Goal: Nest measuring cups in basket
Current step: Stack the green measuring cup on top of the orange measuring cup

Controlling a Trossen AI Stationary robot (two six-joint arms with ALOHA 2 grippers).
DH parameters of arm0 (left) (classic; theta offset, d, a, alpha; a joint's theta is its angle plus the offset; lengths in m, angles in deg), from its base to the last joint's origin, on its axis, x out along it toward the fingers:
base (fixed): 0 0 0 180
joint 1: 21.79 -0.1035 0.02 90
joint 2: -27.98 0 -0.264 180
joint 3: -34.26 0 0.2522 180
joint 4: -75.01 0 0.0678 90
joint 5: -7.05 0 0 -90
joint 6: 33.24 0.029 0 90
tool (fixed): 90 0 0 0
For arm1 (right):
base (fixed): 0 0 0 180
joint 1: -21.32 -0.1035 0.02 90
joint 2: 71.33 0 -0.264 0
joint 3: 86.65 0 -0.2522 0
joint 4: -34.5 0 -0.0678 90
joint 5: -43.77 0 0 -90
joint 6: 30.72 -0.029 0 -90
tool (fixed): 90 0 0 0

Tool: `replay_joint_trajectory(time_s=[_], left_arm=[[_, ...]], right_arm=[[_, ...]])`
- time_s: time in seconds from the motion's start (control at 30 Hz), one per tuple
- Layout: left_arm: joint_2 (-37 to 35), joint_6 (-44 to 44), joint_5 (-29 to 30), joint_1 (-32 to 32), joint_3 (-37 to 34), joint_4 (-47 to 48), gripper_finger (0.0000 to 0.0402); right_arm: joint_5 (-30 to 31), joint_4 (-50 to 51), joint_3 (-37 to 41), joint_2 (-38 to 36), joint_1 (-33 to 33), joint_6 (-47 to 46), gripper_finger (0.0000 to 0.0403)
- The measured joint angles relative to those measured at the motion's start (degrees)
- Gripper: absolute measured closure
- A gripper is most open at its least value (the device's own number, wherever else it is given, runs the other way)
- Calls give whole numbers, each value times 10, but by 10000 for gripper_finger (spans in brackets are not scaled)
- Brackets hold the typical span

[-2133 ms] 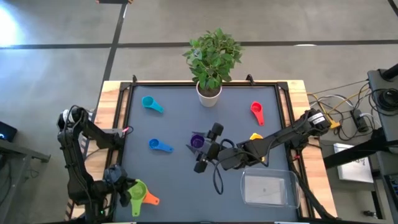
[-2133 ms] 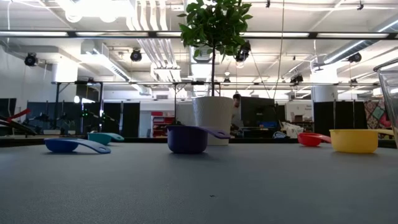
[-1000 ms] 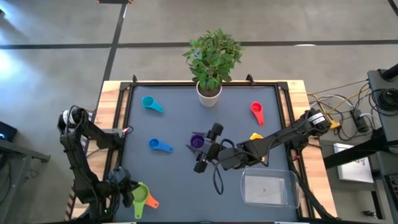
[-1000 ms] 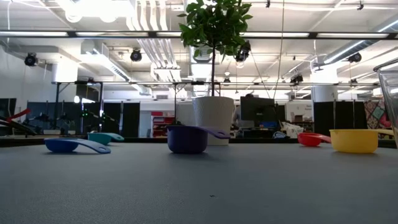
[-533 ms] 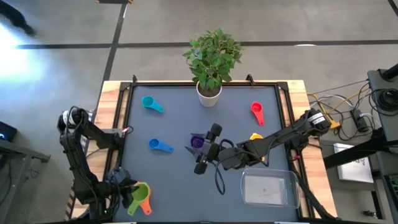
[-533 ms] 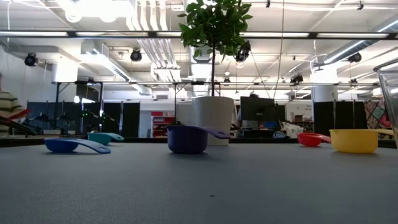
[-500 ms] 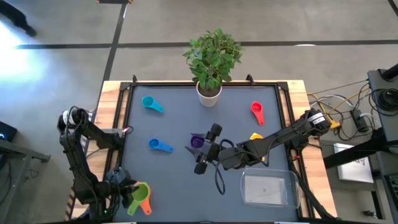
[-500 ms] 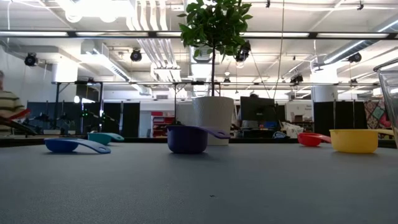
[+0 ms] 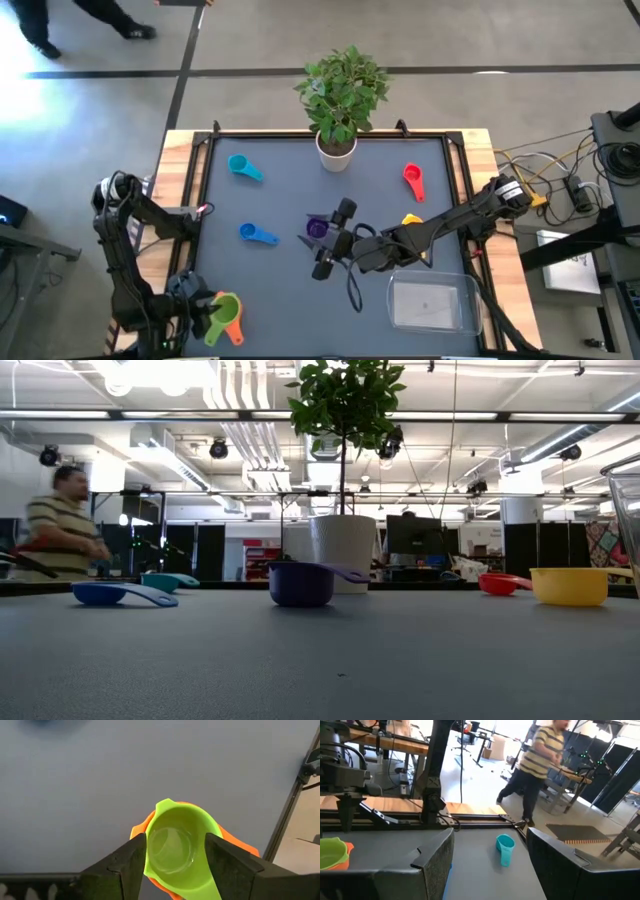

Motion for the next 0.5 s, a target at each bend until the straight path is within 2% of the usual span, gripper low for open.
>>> replay_joint_trajectory(time_s=[0.2,0.37,0.5], left_arm=[[0,-3,-10,-3,13,14,217],[-1,-3,-73,-14,19,25,217],[-1,12,-97,-20,26,27,217]], right_arm=[[-2,0,0,0,0,3,165],[-2,1,0,0,0,4,165],[-2,1,0,0,0,10,165]])
